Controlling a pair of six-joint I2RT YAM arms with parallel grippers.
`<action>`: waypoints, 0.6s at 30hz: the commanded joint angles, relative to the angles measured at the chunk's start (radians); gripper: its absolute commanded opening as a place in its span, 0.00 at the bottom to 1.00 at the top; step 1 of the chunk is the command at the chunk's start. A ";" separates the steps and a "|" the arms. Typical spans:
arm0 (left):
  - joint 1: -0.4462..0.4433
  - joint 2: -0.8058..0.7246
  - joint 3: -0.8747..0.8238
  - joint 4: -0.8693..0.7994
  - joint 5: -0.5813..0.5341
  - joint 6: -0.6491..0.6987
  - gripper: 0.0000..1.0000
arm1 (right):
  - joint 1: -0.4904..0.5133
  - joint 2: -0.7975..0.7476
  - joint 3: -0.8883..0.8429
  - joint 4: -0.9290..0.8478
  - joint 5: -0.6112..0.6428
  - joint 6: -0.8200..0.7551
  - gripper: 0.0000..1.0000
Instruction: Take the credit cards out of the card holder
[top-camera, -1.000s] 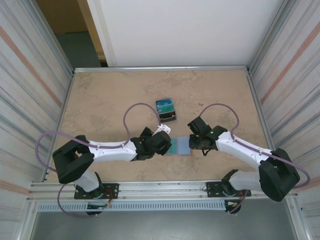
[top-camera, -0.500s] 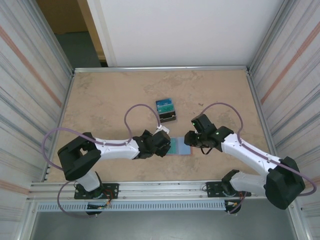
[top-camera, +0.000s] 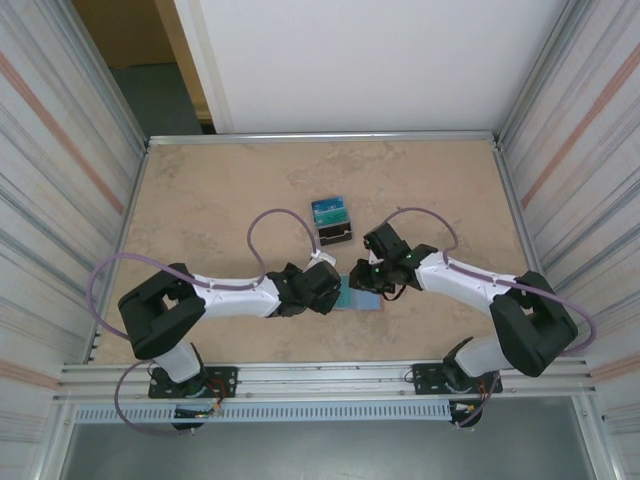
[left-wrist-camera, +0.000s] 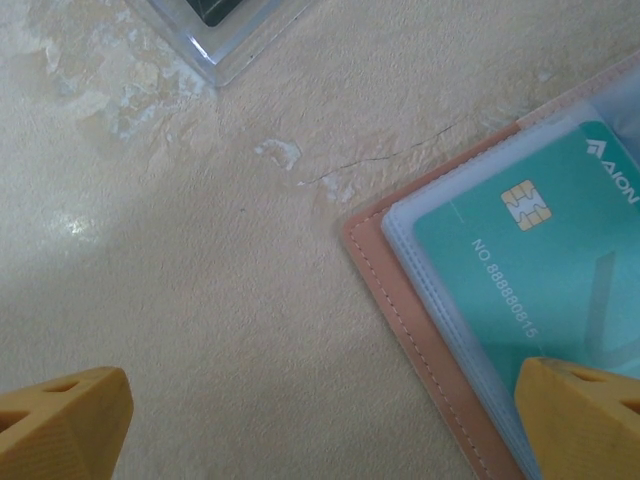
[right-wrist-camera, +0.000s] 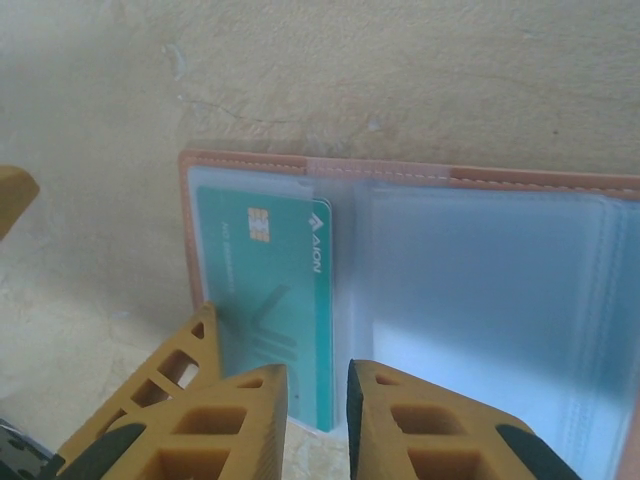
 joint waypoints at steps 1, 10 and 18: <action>0.008 0.018 0.016 -0.067 0.002 -0.029 0.99 | 0.009 0.027 0.020 0.044 -0.043 0.001 0.23; 0.003 0.012 0.016 -0.086 0.012 -0.047 0.99 | 0.006 0.101 -0.001 0.099 -0.094 -0.010 0.20; -0.008 0.005 0.014 -0.099 0.014 -0.066 0.99 | -0.008 0.130 -0.017 0.112 -0.111 -0.014 0.19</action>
